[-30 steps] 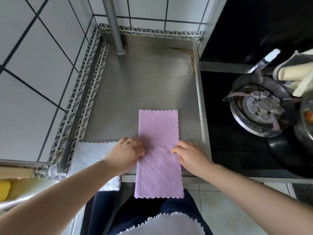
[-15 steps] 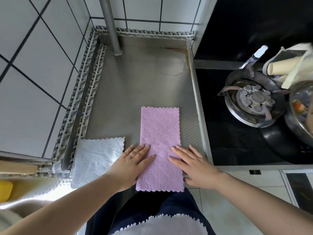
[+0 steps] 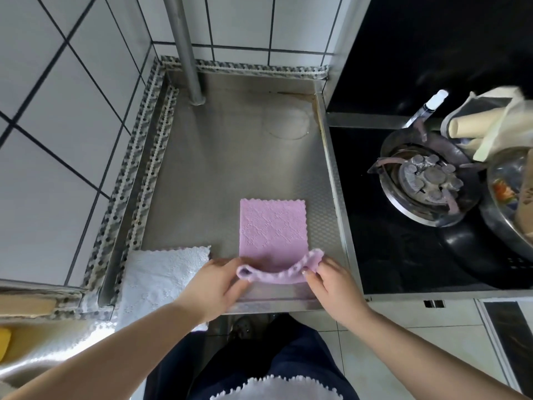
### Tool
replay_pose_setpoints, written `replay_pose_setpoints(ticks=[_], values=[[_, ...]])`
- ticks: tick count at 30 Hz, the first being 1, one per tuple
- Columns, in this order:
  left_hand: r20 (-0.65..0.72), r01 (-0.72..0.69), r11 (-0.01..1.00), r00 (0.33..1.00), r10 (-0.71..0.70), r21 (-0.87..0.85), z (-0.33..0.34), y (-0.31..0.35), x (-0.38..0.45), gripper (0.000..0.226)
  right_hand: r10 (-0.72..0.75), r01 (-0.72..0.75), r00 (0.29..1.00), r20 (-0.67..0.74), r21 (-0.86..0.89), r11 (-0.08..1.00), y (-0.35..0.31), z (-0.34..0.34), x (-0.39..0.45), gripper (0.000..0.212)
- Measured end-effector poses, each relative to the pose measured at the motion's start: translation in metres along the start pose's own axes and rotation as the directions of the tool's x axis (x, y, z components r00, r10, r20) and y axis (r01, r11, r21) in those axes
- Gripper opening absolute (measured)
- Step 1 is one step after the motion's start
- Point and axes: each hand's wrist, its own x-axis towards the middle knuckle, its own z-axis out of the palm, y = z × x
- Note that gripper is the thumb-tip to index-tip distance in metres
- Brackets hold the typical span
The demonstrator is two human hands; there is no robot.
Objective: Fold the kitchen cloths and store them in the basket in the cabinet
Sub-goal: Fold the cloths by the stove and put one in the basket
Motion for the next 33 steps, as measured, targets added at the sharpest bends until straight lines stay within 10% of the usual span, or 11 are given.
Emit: replay_pose_setpoints(ticks=[4,9,29,33], values=[[-0.071,0.298,0.769,0.911,-0.405,-0.565,-0.006,0.018,0.024,0.049,0.274,-0.261,0.962,-0.014,0.261,0.929,-0.014,-0.003,0.03,0.036],[0.043,0.396,0.499,0.814,-0.579,-0.771,-0.006,0.025,0.058,0.025,0.422,-0.407,0.907,0.021,0.309,0.86,-0.008,0.002,0.071,0.031],[0.018,0.579,0.578,0.715,-0.699,-0.575,-0.004,0.011,0.084,0.027,0.413,-0.414,0.908,0.066,0.014,0.91,0.004,0.002,0.11,0.021],[-0.327,0.435,0.843,0.785,-0.527,-0.316,-0.005,0.011,0.068,0.036,0.477,-0.481,0.876,0.078,0.051,0.875,0.002,-0.011,0.116,0.027]])
